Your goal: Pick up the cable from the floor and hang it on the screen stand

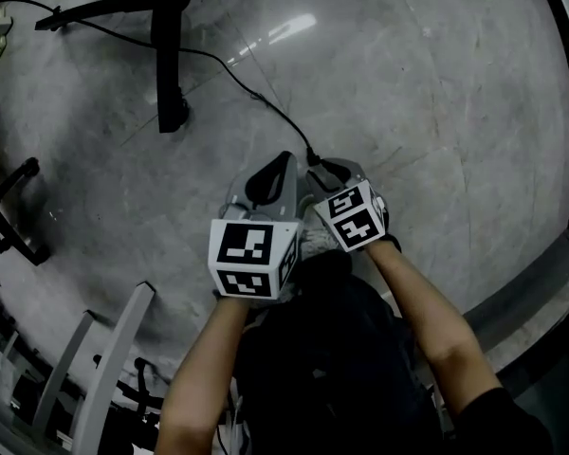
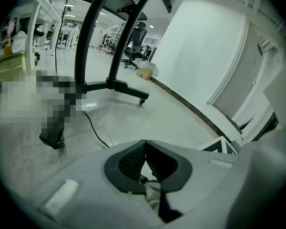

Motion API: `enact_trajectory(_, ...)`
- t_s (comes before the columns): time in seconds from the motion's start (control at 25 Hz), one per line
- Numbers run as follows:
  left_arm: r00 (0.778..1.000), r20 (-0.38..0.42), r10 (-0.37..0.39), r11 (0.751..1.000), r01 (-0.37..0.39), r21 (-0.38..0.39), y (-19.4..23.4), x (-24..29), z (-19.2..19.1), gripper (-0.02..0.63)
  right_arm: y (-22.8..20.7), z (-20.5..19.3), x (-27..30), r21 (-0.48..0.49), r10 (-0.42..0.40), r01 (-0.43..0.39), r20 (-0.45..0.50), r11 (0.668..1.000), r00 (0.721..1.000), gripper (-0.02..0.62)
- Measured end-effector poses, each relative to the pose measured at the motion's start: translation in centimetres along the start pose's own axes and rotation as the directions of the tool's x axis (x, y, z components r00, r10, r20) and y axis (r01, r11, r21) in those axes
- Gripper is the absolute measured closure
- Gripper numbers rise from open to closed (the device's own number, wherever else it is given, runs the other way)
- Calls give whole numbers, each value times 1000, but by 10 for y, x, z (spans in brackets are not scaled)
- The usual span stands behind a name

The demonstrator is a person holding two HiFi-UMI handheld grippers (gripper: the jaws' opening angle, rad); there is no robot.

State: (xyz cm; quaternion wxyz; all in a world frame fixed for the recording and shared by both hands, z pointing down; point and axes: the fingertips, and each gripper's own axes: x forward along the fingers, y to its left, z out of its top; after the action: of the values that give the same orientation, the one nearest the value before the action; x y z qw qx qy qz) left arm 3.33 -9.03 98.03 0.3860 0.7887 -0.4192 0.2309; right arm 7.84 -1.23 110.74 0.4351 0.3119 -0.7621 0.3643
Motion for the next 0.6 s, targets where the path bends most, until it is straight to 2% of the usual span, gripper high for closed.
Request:
enact_trajectory(0.28,1000,-8,5,1000,-5,0,23,13,-25,598,-12,-16,45,1,-29,29,-34,1000,999,412)
enact_trajectory(0.48,1000,-3,4,1000,-4,-6,29,16,-31,598,-13,-23,67,-10,-31,31,-75,999,997,410)
enact_trajectory(0.56,1000,2,1,1000,-1,-9,29,15,-32,597,-16,-28,73,-23,-59,57,-92,998,994,411)
enact_trajectory(0.6,1000,4,1,1000,-1,-11,30,15,-32,598,-19,-29,75,-32,-80,77,-96,997,992,434)
